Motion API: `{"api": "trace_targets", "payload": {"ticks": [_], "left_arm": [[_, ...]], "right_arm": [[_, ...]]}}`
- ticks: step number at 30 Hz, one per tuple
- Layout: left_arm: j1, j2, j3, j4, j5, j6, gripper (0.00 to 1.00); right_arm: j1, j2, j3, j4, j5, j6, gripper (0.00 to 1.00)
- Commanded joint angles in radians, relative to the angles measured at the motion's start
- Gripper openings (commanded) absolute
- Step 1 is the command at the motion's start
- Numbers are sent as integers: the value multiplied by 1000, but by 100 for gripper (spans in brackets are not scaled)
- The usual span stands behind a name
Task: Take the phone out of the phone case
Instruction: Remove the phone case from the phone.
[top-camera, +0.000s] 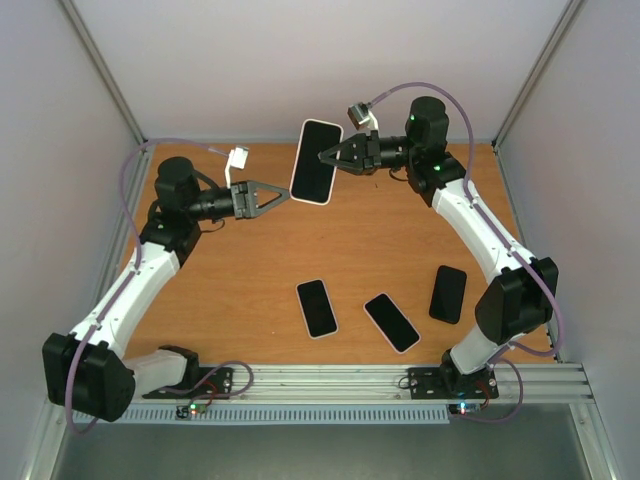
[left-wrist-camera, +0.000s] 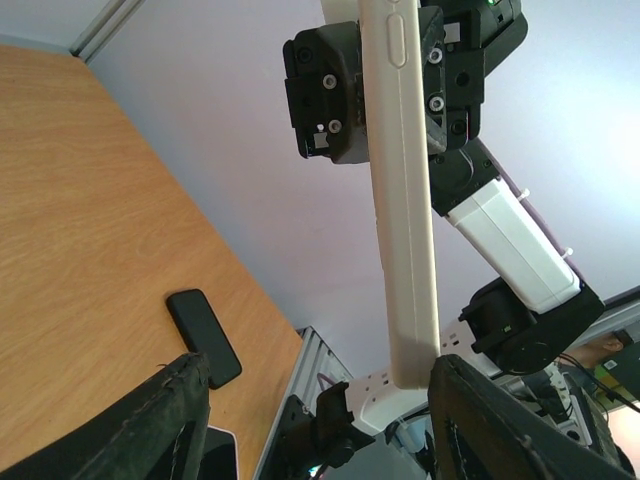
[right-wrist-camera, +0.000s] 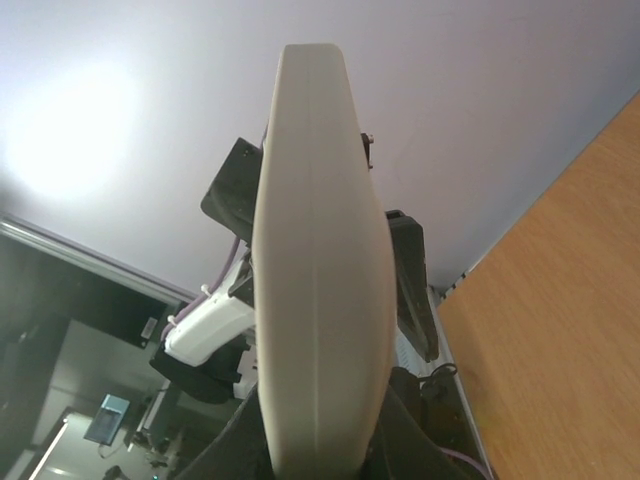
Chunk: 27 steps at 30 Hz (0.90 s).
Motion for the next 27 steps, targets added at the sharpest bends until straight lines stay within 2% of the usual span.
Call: {"api": "trace_targets", "payload": {"ticks": [1, 11, 21, 27], "left_arm": [[-12, 5, 19, 82, 20, -37, 60], [-13, 12, 13, 148, 33, -90, 60], [-11, 23, 20, 13, -11, -5, 56], [-9, 31, 29, -44, -35, 42, 54]], "right_arm": [[1, -45, 24, 51, -8, 4, 1], [2, -47, 18, 52, -10, 2, 1], [2, -55, 17, 78, -21, 27, 1], [2, -58, -12, 227, -41, 135, 1]]}}
